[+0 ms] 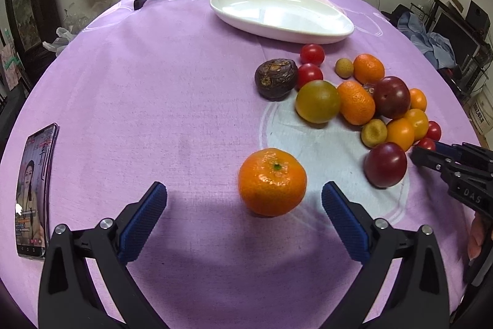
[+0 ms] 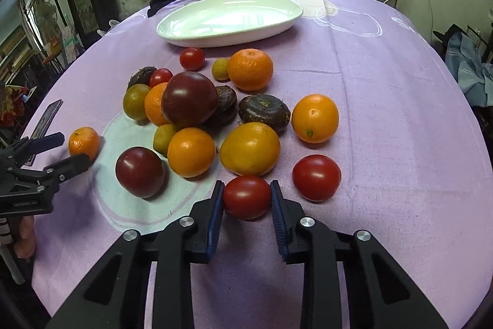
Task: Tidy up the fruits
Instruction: 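Grasp the mandarin with the left gripper while the right gripper grasps a red tomato, then carry both fruits over the white plate and open both grippers to drop them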
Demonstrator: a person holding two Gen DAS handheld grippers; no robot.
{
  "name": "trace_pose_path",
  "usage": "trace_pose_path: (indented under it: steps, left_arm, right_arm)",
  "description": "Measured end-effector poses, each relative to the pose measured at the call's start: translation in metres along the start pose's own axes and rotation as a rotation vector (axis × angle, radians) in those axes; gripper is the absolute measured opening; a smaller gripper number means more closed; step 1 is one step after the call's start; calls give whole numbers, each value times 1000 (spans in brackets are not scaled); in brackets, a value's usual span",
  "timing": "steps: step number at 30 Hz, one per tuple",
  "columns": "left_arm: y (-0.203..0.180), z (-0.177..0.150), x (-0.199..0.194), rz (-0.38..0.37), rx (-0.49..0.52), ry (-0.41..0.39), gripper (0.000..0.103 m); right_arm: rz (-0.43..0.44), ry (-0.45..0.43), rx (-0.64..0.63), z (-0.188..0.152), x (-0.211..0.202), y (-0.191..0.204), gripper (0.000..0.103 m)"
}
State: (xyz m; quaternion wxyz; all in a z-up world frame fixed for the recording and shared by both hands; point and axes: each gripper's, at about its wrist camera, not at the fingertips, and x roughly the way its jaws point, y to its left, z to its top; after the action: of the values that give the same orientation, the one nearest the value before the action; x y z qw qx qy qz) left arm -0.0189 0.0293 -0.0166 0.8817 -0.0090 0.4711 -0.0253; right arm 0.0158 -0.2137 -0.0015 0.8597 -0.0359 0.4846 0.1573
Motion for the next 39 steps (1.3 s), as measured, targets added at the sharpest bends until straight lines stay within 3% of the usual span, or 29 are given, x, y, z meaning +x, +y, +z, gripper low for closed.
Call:
trace_pose_path:
  steps: [1, 2, 4, 5, 7, 9, 15, 21, 24, 27, 33, 34, 35, 37, 39]
  left_arm:
    - [-1, 0, 2, 5, 1, 7, 93]
    - [-2, 1, 5, 12, 3, 19, 78]
    - [-4, 2, 9, 16, 9, 32, 71]
    - [-6, 3, 9, 6, 18, 24, 57]
    - [-15, 6, 7, -22, 53, 21, 43]
    - [-22, 9, 8, 0, 77, 29, 43]
    - [-30, 42, -4, -46, 121, 20, 42]
    - [-35, 123, -7, -21, 113, -80, 42]
    - [-32, 167, 17, 1, 53, -86, 42]
    - [-26, 200, 53, 22, -3, -59, 42]
    - [-21, 218, 107, 16, -36, 34, 43]
    - [-22, 219, 111, 12, -41, 40, 43]
    - [-21, 220, 116, 10, -52, 50, 46]
    - [-18, 218, 114, 18, -85, 40, 66]
    - [-19, 215, 101, 10, -87, 11, 67]
  right_arm:
    - [4, -1, -3, -1, -1, 0, 30]
    - [11, -5, -5, -2, -2, 0, 30]
    - [26, -10, -2, -5, -6, -1, 30]
    - [33, -11, -4, -6, -7, -1, 30]
    - [43, -16, -11, -9, -10, 0, 30]
    - [57, -20, -18, -11, -13, 2, 30]
    - [95, -90, -40, 10, -38, 7, 30]
    - [97, -211, -117, 86, -49, 17, 30]
    - [71, -183, -109, 130, -19, 20, 30]
    - [28, -102, -65, 166, 28, 14, 30]
    - [34, 35, -10, 196, 95, 8, 32]
    - [40, 48, 2, 197, 100, 7, 45]
    - [43, 56, 11, 198, 104, 6, 52]
    - [32, 32, 17, 197, 102, 6, 53]
    - [52, 15, 21, 193, 92, 5, 53]
